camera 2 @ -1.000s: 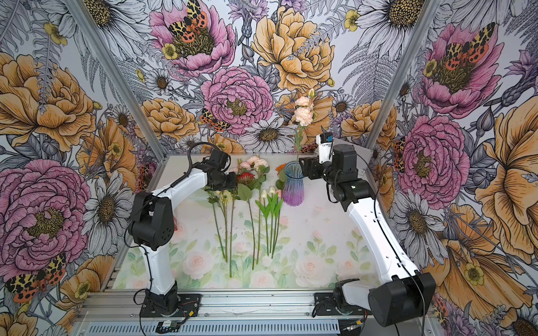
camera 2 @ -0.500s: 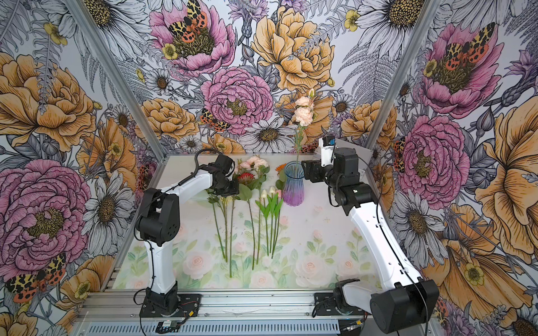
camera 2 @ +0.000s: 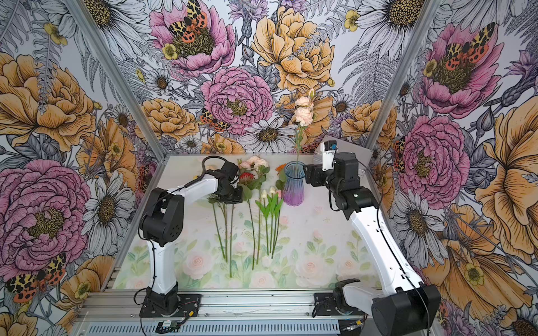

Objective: Place the pink flowers into the vase
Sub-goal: Pick up the flower at the center of the board.

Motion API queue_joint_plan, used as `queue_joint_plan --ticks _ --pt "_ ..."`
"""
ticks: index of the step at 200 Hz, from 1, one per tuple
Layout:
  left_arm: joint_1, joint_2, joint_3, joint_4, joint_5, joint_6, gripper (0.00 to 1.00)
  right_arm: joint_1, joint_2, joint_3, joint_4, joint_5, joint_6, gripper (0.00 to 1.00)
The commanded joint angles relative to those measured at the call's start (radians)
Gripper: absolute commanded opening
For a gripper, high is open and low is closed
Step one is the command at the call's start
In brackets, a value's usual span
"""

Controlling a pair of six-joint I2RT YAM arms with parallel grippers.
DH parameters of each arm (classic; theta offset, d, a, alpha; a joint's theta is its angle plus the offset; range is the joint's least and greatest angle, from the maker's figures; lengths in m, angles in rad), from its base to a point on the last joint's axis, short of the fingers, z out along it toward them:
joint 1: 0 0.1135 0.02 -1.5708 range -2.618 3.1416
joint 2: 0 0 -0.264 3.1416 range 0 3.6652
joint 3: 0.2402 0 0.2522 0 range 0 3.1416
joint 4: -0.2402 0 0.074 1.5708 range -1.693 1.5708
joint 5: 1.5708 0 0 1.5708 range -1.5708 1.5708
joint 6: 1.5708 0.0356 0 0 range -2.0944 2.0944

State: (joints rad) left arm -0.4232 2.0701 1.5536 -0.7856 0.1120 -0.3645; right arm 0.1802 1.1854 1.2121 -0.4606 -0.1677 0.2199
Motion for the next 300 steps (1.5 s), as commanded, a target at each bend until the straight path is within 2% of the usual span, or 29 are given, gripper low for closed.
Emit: queue_joint_plan --ticks 1,18,45,130,267,300 --pt "-0.018 -0.013 -0.023 0.000 -0.062 -0.015 0.31 0.006 -0.008 -0.003 0.005 0.013 0.012 0.78" --pt "-0.021 -0.027 -0.041 -0.001 -0.101 -0.017 0.35 0.006 -0.007 -0.001 0.005 0.013 0.009 0.78" --pt "-0.020 -0.052 -0.062 0.000 -0.140 -0.018 0.34 0.006 -0.004 0.001 0.003 0.013 0.008 0.78" --pt "-0.021 -0.124 -0.070 0.000 -0.161 0.011 0.32 0.007 0.001 0.002 0.005 0.007 0.012 0.78" --pt "-0.008 -0.037 -0.040 -0.021 -0.230 -0.001 0.31 0.008 -0.009 0.013 0.004 -0.001 -0.002 0.78" --pt "-0.007 -0.024 -0.038 -0.021 -0.224 -0.003 0.29 0.008 -0.009 0.017 0.005 -0.076 -0.033 0.79"
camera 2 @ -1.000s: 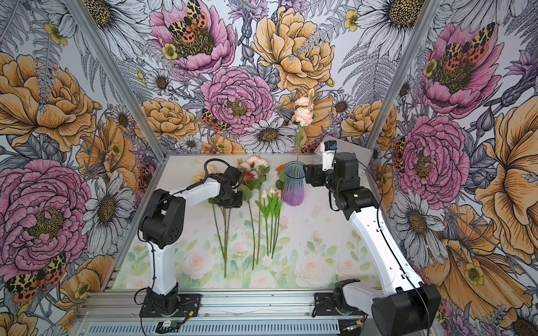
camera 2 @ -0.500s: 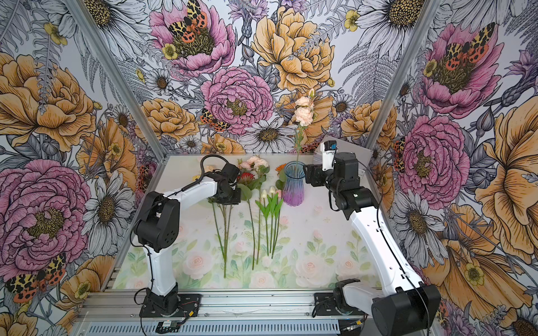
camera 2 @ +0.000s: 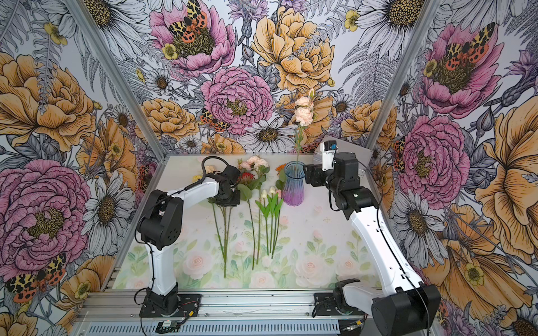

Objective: Place the pink flowers into the vase
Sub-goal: Pick up the flower at the center of the board.

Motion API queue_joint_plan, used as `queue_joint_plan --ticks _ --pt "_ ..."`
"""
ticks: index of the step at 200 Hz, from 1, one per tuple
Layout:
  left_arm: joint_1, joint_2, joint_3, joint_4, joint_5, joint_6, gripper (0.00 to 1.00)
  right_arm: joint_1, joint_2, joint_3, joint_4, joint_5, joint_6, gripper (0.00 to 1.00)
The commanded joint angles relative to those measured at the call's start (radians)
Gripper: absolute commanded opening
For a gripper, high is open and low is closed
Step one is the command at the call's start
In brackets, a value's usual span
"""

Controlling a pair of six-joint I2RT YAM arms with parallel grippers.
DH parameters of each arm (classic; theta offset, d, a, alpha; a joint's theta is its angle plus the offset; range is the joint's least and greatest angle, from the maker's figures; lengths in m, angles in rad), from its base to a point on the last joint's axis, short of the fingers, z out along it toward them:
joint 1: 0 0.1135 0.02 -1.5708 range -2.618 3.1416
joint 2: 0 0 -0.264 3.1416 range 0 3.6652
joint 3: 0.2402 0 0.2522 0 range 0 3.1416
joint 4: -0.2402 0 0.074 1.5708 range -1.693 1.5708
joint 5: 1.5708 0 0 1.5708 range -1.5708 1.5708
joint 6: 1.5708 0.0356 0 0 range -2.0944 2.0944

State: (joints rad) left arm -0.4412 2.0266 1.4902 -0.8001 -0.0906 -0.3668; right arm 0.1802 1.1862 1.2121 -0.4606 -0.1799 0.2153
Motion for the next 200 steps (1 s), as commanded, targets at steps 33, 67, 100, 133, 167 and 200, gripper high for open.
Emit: queue_joint_plan --ticks 33,67,100,133,167,200 --pt "0.013 0.039 0.037 -0.007 -0.016 0.004 0.27 0.012 -0.013 0.023 0.006 -0.217 -0.070 0.81" --pt "0.018 0.062 0.048 -0.008 -0.016 0.002 0.26 0.030 -0.002 0.032 0.005 -0.322 -0.077 0.81" --pt "0.022 0.067 0.051 -0.013 -0.026 -0.005 0.20 0.065 0.021 0.051 0.005 -0.350 -0.087 0.82" --pt "0.024 0.061 0.051 -0.013 -0.029 -0.003 0.15 0.085 0.048 0.070 0.005 -0.343 -0.098 0.86" --pt "0.039 0.044 0.052 -0.012 -0.010 -0.005 0.06 0.086 0.063 0.079 0.005 -0.341 -0.108 0.86" --pt "0.048 -0.035 0.065 -0.050 -0.012 0.009 0.02 0.088 0.082 0.095 0.005 -0.349 -0.111 0.86"
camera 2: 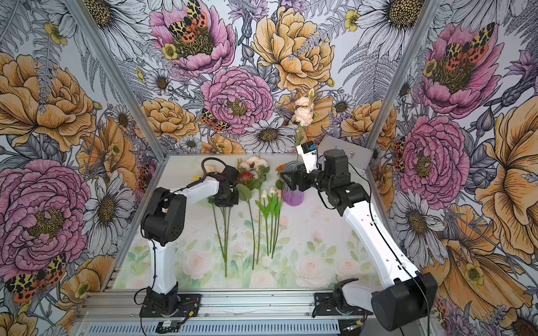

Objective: Place the pink flowers into the vase
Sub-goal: Pick up the flower at the center of the board.

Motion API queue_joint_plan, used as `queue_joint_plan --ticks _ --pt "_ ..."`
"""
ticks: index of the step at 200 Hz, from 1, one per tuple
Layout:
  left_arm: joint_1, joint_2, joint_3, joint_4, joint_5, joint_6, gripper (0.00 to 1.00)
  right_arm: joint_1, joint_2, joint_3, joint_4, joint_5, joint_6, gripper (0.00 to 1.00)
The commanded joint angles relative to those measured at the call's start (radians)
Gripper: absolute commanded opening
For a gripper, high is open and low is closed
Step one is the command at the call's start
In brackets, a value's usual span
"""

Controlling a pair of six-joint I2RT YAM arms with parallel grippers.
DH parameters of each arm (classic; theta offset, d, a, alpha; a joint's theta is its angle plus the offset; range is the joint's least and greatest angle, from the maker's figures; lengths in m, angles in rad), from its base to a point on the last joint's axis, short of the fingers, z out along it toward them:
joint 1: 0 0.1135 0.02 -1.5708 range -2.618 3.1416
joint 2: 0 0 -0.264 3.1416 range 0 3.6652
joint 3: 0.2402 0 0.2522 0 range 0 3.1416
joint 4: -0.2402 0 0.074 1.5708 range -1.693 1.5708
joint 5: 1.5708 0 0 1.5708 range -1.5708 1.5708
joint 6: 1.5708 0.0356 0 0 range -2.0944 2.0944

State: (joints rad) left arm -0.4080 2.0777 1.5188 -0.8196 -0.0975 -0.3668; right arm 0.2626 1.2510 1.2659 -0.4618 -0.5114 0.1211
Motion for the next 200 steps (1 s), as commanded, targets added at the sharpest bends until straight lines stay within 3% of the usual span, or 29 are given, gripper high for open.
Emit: queue_joint_plan --ticks 1,91,115,147,200 --pt "0.015 -0.090 0.037 -0.032 -0.004 0.010 0.02 0.005 0.017 0.041 0.006 -0.018 -0.017 0.86" --pt "0.084 -0.388 0.126 -0.021 0.092 0.057 0.00 0.032 0.125 0.144 0.008 -0.086 -0.018 0.90" --pt "0.104 -0.451 0.125 0.053 0.156 0.085 0.00 0.043 0.188 0.229 0.006 -0.073 0.053 0.90" --pt "0.132 -0.546 0.025 0.242 0.283 0.123 0.00 0.075 0.268 0.345 0.013 -0.085 0.102 0.90" --pt "0.129 -0.685 -0.179 0.507 0.359 0.173 0.00 0.128 0.409 0.528 0.029 -0.144 0.124 0.90"
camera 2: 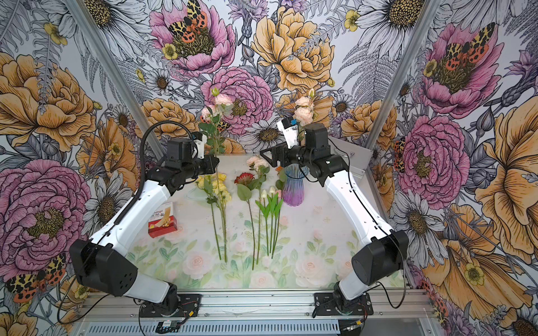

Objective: Place the pink flowers into the vase
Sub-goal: Pick up the flower at the center of the board, then place the flower in the vase.

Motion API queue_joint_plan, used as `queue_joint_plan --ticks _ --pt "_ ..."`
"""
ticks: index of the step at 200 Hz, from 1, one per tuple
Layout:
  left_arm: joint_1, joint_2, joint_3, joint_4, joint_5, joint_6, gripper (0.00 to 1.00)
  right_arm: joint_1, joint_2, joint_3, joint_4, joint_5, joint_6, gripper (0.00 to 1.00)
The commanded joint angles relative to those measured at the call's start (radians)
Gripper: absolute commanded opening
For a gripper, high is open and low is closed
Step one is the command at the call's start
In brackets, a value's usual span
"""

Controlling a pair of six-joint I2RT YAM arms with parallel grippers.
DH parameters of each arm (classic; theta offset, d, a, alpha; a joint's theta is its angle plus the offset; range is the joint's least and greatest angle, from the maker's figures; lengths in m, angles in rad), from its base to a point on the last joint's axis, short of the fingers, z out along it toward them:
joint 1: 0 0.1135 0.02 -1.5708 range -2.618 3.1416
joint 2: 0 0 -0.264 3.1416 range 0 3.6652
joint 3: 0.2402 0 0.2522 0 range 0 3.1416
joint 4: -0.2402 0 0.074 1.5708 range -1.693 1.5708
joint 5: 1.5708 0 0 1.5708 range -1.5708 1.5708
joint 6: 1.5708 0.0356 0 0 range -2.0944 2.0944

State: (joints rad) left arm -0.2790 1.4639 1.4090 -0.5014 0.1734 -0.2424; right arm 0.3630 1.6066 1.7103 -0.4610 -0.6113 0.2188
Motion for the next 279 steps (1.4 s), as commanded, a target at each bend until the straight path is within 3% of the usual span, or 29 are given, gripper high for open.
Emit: queue_joint_plan --ticks 1,53,174,279 --pt "-0.001 -0.075 -0.072 0.193 0.091 0.049 0.00 0.029 0.056 0.086 0.028 -0.043 0.026 0.90" --pt "-0.004 -0.194 -0.241 0.436 0.195 0.001 0.00 0.093 0.214 0.267 0.033 -0.045 0.062 0.88" --pt "-0.076 -0.280 -0.314 0.381 0.092 0.032 0.00 0.171 0.372 0.465 0.042 -0.161 0.051 0.79" --pt "-0.082 -0.267 -0.299 0.378 0.124 0.037 0.00 0.204 0.489 0.585 0.045 -0.197 0.079 0.74"
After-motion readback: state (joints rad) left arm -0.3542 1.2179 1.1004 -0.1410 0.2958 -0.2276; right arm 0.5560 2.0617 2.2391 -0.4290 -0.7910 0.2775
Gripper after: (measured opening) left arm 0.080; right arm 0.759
